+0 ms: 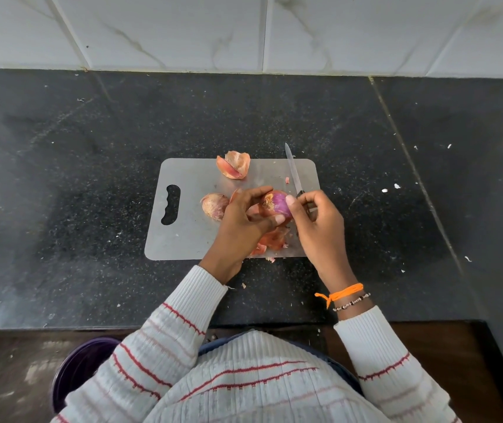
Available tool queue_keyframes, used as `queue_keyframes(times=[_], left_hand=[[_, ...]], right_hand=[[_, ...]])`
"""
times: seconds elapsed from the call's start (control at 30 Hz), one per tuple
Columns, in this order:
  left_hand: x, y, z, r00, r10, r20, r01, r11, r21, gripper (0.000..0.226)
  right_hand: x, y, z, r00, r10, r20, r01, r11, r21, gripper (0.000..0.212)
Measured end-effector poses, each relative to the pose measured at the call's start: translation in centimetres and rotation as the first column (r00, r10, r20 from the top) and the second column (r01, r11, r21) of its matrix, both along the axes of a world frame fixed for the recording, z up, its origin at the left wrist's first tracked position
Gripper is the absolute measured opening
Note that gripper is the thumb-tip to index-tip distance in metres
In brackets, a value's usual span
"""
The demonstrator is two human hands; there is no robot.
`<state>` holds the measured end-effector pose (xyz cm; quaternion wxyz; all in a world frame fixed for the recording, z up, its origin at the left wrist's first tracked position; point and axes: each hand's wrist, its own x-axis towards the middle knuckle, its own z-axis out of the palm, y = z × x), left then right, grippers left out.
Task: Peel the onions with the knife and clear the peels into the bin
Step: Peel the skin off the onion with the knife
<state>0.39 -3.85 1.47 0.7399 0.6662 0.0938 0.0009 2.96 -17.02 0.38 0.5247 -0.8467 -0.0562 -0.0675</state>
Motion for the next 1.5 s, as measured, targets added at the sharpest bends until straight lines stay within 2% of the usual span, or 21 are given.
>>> queue_keyframes(times=[0.2,0.27,0.37,0.5,0.53,0.6,0.77,1.03,1.13,1.33,1.5], left_hand=[[-0.1,0.1,-0.2,0.999,-0.020,-0.026,0.020,1.000,-0.007,0.046],[-0.1,0.2,-0.3,0.998,-0.038,-0.046,0.037,0.999,-0.030,0.044],[-0.2,0.6,-0.2,0.994,-0.090,-0.061,0.076,0.978,-0.196,0.043],[-0.1,1.0,0.0,0.987,-0.160,0.004,0.155,0.949,-0.275,0.045],[-0.1,1.0,0.0,0.985,-0.173,0.015,0.169,0.941,-0.294,0.045],[-0.1,0.9,-0.1,0.981,-0.193,0.026,0.191,0.930,-0.313,0.046],[-0.1,0.8,-0.2,0.988,-0.157,0.006,0.155,0.966,-0.205,0.050],[-0.3,0.8,0.0,0.993,-0.102,0.056,0.096,0.991,0.094,0.054],[-0.3,0.8,0.0,0.992,-0.107,0.071,0.095,0.983,0.158,0.054],[-0.3,0.7,0.4,0.988,-0.134,0.081,0.116,0.974,0.197,0.054],[-0.3,0.5,0.4,0.992,-0.108,0.062,0.099,0.985,0.144,0.055]], right_hand=[[0.0,0.6,-0.2,0.974,0.096,0.204,-0.056,0.979,-0.194,0.019],[0.2,0.4,-0.4,0.976,0.073,0.206,-0.026,0.975,-0.222,0.019],[0.5,-0.2,-1.3,0.990,0.020,0.140,0.017,0.967,-0.254,0.018],[0.5,-0.8,-1.2,0.998,-0.011,0.067,0.020,0.990,-0.138,0.013],[0.6,-0.8,-1.0,0.999,-0.012,0.051,0.017,0.996,-0.090,0.008],[0.5,-0.6,-0.4,1.000,-0.005,0.010,0.004,1.000,0.022,0.011],[-0.2,-0.2,0.9,0.999,0.034,0.001,-0.034,0.993,0.110,0.010],[-0.8,0.4,1.6,0.998,0.064,0.017,-0.066,0.994,0.089,0.009],[-0.9,0.4,1.7,0.998,0.057,0.031,-0.059,0.994,0.088,0.005],[-0.4,-0.4,1.2,0.994,0.022,0.108,-0.024,1.000,0.017,0.004],[-0.1,-1.1,0.6,0.999,-0.025,-0.036,0.031,0.987,0.158,0.009]])
